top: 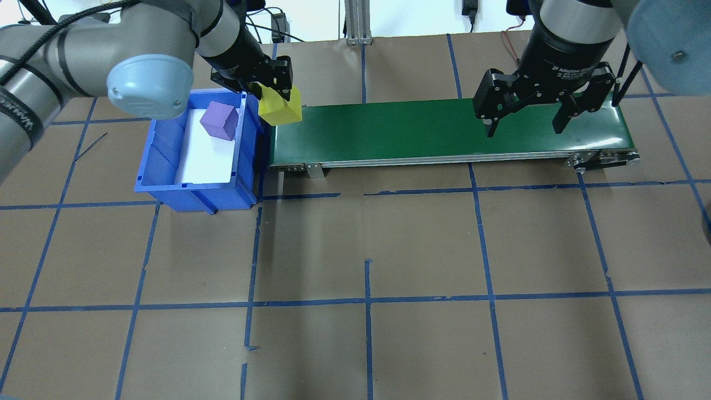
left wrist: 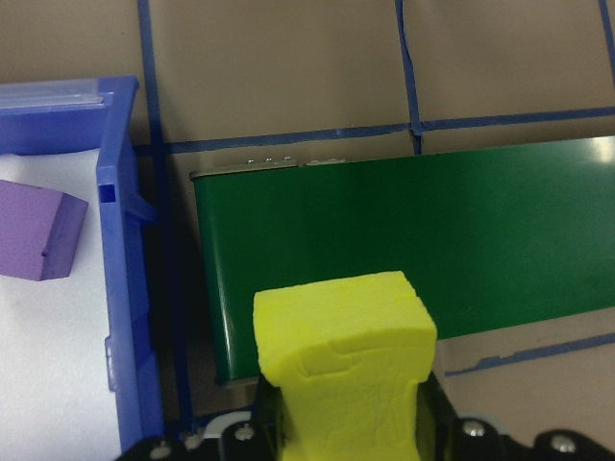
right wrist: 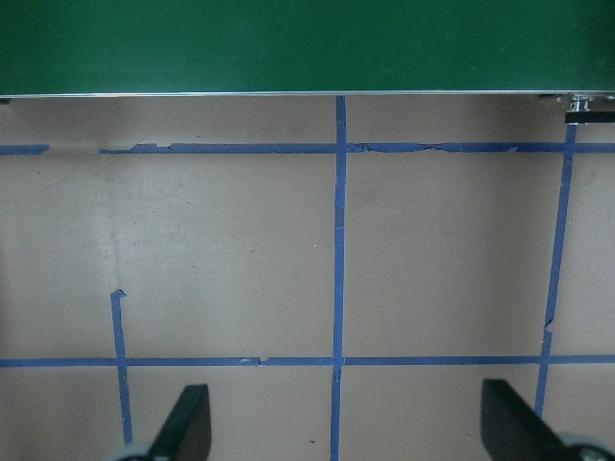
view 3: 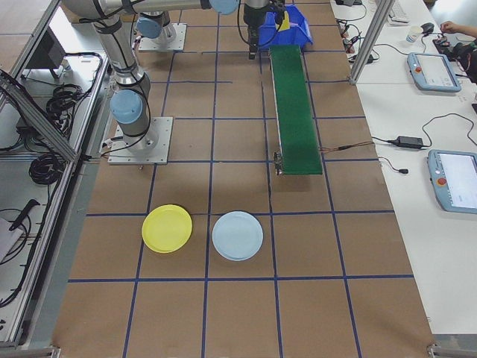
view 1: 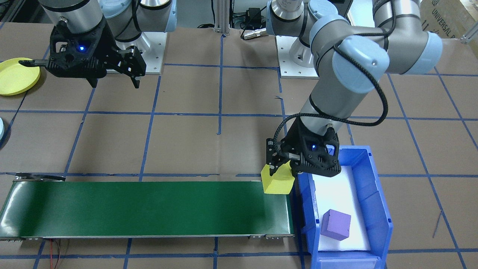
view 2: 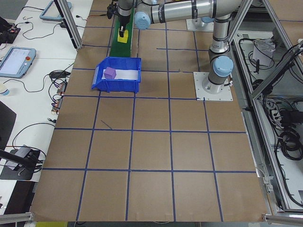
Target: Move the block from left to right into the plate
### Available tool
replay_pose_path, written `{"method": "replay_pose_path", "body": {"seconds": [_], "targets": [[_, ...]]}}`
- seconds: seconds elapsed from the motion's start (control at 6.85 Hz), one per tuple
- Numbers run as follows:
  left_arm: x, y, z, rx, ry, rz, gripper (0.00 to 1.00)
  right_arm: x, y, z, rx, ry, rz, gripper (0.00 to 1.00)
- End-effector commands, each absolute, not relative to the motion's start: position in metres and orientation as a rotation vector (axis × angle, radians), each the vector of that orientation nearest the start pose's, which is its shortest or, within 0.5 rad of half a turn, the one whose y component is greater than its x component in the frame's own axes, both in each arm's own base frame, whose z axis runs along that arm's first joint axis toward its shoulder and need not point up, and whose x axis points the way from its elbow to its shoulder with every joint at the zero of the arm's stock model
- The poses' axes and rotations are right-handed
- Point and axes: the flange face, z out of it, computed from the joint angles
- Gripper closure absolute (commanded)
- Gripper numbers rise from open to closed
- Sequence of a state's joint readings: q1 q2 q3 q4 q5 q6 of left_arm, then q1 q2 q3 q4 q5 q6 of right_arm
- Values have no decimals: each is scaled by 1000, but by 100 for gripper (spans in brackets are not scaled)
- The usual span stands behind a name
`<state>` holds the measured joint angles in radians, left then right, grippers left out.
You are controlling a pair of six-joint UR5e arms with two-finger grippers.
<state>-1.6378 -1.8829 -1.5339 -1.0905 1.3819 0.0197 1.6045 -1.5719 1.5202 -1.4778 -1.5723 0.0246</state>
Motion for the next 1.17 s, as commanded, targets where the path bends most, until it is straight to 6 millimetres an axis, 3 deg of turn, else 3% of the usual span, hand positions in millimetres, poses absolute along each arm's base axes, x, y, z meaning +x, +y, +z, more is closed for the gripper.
{"method": "replay_pose_path", "body": {"seconds": [0.0, 0.15, 0.29, 0.44, 0.58, 0.73, 1.02], "targets": [[-198, -639, 338, 184, 3312, -352, 65, 150, -482, 504, -17, 3144, 65, 0], [-198, -641, 329, 185, 3316, -332, 64, 150, -482, 504, -17, 3145, 63, 0], [-198, -640, 323, 183, 3316, -312, 48, 150, -482, 504, -17, 3145, 65, 0], [-198, -639, 321, 167, 3318, -303, 11, 150, -481, 503, -19, 3147, 72, 0], [-198, -638, 320, 152, 3320, -296, 0, 150, -481, 502, -24, 3148, 77, 0], [-198, -642, 331, 119, 3319, -325, 0, 149, -482, 504, -22, 3148, 65, 0], [-195, -630, 375, 118, 3300, -429, 0, 143, -481, 509, -31, 3184, 55, 0]]}}
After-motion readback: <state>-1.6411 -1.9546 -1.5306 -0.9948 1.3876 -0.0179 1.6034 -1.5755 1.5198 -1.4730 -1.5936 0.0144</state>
